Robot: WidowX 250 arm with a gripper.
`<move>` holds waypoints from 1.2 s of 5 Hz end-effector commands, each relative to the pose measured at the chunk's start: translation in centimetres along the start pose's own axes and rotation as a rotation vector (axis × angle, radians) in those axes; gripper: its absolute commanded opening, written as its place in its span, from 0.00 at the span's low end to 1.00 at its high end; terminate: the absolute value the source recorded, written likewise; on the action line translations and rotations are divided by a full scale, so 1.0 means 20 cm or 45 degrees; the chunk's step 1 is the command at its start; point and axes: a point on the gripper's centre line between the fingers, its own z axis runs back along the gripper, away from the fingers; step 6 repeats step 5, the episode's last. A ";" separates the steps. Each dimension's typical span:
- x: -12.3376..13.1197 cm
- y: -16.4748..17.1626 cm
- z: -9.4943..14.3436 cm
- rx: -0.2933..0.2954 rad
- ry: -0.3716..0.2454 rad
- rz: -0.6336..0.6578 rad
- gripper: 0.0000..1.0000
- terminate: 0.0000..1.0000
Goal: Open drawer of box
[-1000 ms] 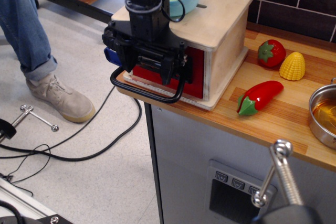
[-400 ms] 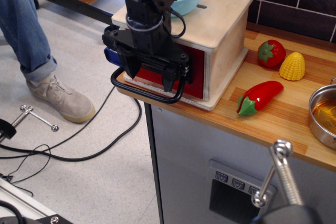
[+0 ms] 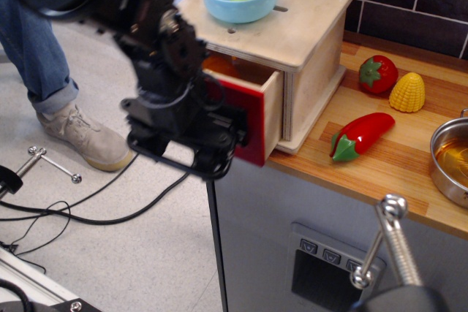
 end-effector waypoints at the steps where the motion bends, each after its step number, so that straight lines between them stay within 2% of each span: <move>1: -0.23 0.03 0.12 0.017 0.206 -0.004 1.00 0.00; 2: -0.31 0.04 0.13 0.026 0.298 -0.017 1.00 0.00; 3: -0.38 0.05 0.13 0.045 0.358 -0.063 1.00 0.00; 4: -0.40 0.04 0.15 0.076 0.430 -0.103 1.00 0.00; 5: -0.37 0.04 0.21 0.012 0.361 -0.105 1.00 1.00; 6: -0.37 0.04 0.21 0.012 0.361 -0.105 1.00 1.00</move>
